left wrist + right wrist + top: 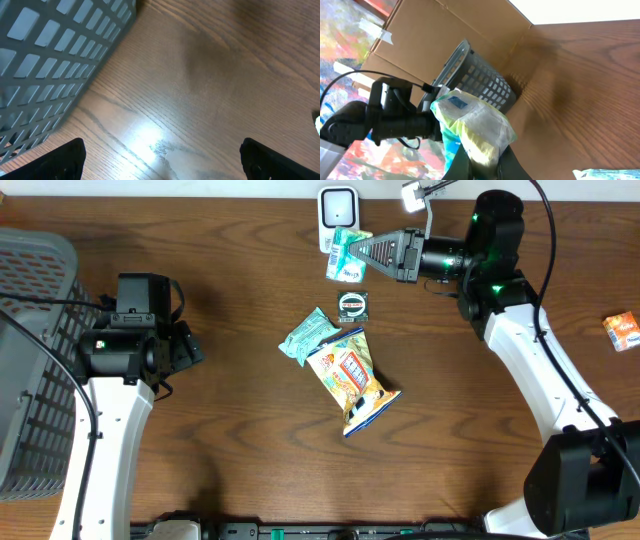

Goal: Scan the item barcode
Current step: 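Lift the mint-green pack and carry it toward the white scanner, then hold the mint-green pack's barcode in front of the scanner, then carry the mint-green pack right toward the table edge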

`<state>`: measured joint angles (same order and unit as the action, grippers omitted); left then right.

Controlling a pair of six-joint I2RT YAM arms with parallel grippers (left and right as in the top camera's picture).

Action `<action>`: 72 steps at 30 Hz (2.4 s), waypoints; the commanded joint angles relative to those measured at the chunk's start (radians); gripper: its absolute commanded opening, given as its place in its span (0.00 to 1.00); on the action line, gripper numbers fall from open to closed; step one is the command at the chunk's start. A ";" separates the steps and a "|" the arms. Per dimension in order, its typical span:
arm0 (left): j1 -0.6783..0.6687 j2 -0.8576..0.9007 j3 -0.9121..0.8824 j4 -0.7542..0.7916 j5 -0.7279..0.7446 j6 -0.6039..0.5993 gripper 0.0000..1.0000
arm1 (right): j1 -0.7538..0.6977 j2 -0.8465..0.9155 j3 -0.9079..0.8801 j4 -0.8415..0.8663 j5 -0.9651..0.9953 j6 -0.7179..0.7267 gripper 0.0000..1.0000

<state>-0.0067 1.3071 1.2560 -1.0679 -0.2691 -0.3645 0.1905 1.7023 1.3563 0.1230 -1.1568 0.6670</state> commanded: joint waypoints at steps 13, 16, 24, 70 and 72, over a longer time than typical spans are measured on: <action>0.004 0.001 0.003 -0.003 -0.020 0.009 0.97 | 0.249 0.002 0.023 -0.455 1.293 -0.673 0.01; 0.004 0.001 0.003 -0.003 -0.020 0.009 0.98 | 0.240 0.013 0.067 -0.456 1.295 -0.692 0.01; 0.004 0.001 0.003 -0.003 -0.020 0.009 0.98 | 0.238 0.152 0.371 -0.515 1.269 -0.706 0.01; 0.004 0.001 0.003 -0.003 -0.021 0.009 0.98 | 0.061 0.758 1.002 -0.753 1.638 -1.025 0.01; 0.004 0.001 0.003 -0.003 -0.020 0.009 0.98 | 0.003 0.750 1.002 -0.836 1.638 -0.989 0.01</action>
<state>-0.0067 1.3071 1.2564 -1.0679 -0.2691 -0.3645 0.2848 2.5175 2.3405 -0.6476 0.4442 -0.4191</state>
